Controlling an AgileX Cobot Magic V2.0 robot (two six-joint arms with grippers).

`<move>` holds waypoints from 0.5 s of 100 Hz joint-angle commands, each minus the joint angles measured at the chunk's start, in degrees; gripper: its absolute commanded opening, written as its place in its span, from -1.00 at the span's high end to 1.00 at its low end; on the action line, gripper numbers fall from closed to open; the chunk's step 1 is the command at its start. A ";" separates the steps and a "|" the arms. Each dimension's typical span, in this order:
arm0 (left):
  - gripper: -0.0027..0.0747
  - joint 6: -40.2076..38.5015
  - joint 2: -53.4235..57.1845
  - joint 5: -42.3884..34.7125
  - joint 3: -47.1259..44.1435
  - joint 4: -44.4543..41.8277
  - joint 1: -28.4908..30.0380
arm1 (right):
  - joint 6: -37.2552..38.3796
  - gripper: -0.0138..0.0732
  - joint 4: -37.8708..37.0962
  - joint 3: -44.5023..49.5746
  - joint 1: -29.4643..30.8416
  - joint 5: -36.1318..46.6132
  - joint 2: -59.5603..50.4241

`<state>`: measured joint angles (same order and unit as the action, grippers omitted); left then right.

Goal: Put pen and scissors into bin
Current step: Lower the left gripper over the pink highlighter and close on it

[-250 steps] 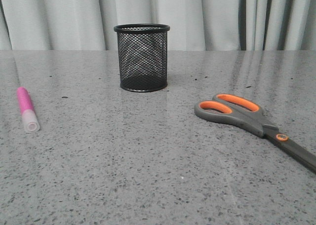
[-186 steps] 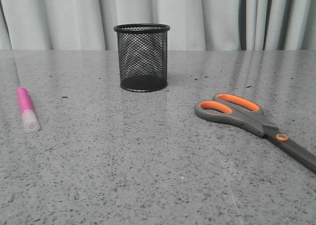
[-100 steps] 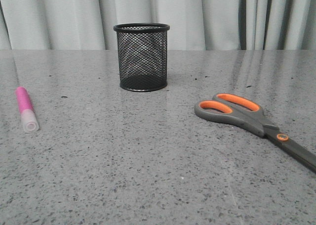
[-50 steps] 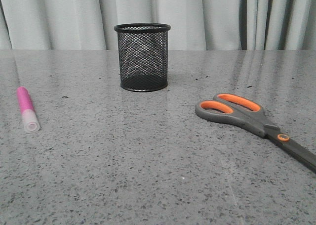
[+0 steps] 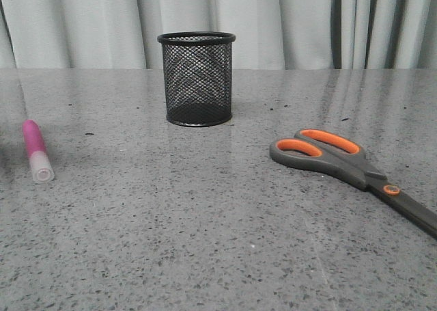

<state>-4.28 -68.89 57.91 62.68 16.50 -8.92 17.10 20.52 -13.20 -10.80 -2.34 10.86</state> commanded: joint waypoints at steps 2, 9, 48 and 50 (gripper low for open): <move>0.15 -2.60 -3.88 2.18 4.38 -0.29 -0.85 | -0.44 -0.22 -0.35 -2.05 -0.15 2.85 1.12; 0.15 -4.25 -6.16 1.79 4.95 -0.63 -2.23 | -0.44 -0.22 -0.35 -2.05 -0.15 2.71 1.12; 0.18 -20.89 -14.13 -4.09 4.95 -14.28 -12.84 | -0.44 -0.22 -0.35 -2.05 -0.15 0.80 1.12; 0.18 -21.39 -14.26 -4.13 4.95 -14.45 -12.84 | -0.44 -0.22 -0.35 -2.05 -0.15 0.68 1.12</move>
<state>-21.84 -83.73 56.22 65.78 3.99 -20.95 17.13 20.52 -13.20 -10.80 -5.01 10.86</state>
